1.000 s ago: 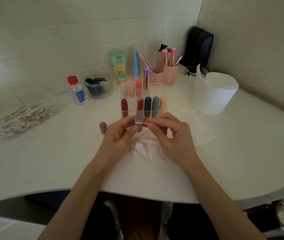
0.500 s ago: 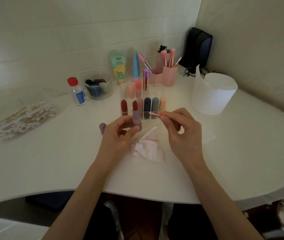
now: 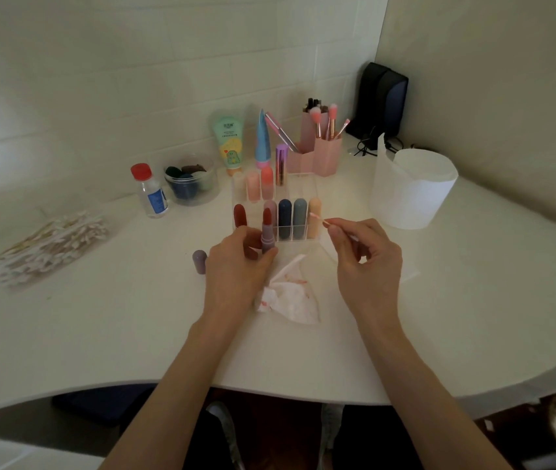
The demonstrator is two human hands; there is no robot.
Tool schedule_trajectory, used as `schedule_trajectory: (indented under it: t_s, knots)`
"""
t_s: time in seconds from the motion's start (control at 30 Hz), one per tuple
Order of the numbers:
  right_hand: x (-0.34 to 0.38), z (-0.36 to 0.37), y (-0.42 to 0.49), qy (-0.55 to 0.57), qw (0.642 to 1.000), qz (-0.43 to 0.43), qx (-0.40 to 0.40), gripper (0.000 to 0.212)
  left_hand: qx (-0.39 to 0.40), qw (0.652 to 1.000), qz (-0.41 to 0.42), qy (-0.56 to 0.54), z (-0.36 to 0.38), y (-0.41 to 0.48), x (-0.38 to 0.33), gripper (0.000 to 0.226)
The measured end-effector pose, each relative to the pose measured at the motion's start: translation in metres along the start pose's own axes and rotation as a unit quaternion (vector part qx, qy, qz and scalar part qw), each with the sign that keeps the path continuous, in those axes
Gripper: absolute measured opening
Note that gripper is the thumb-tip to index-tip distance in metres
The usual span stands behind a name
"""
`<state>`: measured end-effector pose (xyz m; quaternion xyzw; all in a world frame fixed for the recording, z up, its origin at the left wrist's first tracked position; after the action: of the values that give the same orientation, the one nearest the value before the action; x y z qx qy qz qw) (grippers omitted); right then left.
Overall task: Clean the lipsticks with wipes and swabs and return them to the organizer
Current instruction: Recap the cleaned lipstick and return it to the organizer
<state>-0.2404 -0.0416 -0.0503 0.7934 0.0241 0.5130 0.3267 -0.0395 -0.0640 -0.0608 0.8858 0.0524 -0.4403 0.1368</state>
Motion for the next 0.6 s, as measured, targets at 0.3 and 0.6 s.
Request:
schedule_trajectory:
  t_s: [0.3,0.6]
  knots:
    - [-0.001,0.002,0.0,-0.004,1.0,0.006,0.0,0.014,0.019,0.999,0.008,0.041,0.011,0.003,0.011,0.022]
    - [0.0,0.0,-0.001,0.018,1.0,0.009,-0.006,0.015,-0.017,0.997,0.052,0.046,-0.012,-0.012,0.009,0.026]
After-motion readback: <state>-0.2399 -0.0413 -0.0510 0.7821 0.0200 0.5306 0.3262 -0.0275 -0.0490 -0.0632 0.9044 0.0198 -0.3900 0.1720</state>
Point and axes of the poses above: each hand's wrist, its own y-axis towards the middle knuckle, its own z-axis out of the palm, x = y × z, the point moved 5 cm from there along y, towards the middle knuckle, and after that the axes turned 6 degrees about -y, right-handed, at the moved point
